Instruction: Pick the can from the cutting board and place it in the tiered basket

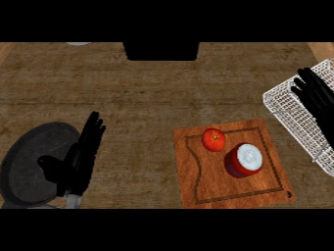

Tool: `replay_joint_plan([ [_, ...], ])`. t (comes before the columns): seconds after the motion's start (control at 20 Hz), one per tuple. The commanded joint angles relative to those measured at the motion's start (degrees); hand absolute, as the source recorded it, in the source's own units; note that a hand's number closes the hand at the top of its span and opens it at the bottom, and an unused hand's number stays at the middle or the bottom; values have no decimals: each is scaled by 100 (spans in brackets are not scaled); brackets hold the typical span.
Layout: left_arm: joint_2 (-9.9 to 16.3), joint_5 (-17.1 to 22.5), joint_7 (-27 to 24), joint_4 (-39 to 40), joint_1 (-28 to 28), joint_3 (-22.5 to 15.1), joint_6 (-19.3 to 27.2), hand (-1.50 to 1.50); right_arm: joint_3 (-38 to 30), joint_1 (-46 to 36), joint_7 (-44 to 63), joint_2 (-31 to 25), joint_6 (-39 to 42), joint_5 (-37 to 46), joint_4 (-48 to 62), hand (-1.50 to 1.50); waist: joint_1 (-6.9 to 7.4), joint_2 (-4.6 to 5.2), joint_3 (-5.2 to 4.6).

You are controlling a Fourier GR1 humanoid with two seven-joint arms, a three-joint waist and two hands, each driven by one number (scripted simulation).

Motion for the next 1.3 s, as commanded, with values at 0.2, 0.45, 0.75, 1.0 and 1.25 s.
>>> replay_joint_plan([
  [0.2,1428,-934,59,293,-592,707,76,0,91,-42,-390,603,760,-722,148,150,73,89,75],
  [0.45,1654,-1049,173,256,-531,721,57,0,-311,738,0,111,-1154,892,788,-150,-83,72,54],
  [0.75,1475,-1359,604,155,-671,723,0,0,-804,1372,-43,-377,-327,666,-105,-150,-28,53,58],
  [1.0,1429,-1247,387,646,-953,772,-196,0,-365,854,797,-1680,855,897,-377,-150,-5,85,47],
  [1.25,1629,-1146,247,477,-788,941,-437,0,-195,404,1964,-2457,1715,548,-1016,-150,108,63,43],
])
